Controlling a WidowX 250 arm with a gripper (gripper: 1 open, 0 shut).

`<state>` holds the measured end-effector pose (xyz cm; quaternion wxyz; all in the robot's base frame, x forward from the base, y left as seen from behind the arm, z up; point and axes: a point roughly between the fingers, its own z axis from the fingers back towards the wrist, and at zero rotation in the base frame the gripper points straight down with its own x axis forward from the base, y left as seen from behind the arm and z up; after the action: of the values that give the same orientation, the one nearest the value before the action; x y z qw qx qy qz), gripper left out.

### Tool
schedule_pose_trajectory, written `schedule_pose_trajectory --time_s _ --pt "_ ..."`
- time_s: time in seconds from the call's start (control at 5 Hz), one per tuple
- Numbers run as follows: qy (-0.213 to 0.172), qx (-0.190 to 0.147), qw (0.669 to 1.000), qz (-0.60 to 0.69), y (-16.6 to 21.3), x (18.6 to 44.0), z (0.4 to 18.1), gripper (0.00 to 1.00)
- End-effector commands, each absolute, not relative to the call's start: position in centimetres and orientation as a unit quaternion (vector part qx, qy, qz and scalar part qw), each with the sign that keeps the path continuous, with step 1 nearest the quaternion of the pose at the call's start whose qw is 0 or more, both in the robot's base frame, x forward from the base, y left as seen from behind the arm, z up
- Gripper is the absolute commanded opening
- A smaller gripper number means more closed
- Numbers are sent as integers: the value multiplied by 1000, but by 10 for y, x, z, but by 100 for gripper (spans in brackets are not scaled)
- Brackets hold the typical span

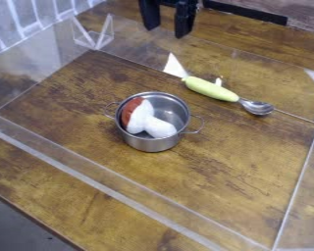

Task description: Put the mushroom in the silver pot

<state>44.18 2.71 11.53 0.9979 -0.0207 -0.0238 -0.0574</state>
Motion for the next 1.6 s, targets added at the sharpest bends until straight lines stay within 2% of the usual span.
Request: schedule_pose_trajectory --time_s 0.0,0.2,0.6,1.0,1.2,1.4 --pt "-47 -18 998 -29 41 445 123 100" --pt "-48 -14 999 -16 50 452 111 100" --pt "-67 -13 994 -82 45 455 122 100" --pt "-86 -9 993 -83 73 452 125 100" --pt "-89 -9 992 -87 84 454 120 100" --pt "-90 -9 989 -116 73 456 125 100"
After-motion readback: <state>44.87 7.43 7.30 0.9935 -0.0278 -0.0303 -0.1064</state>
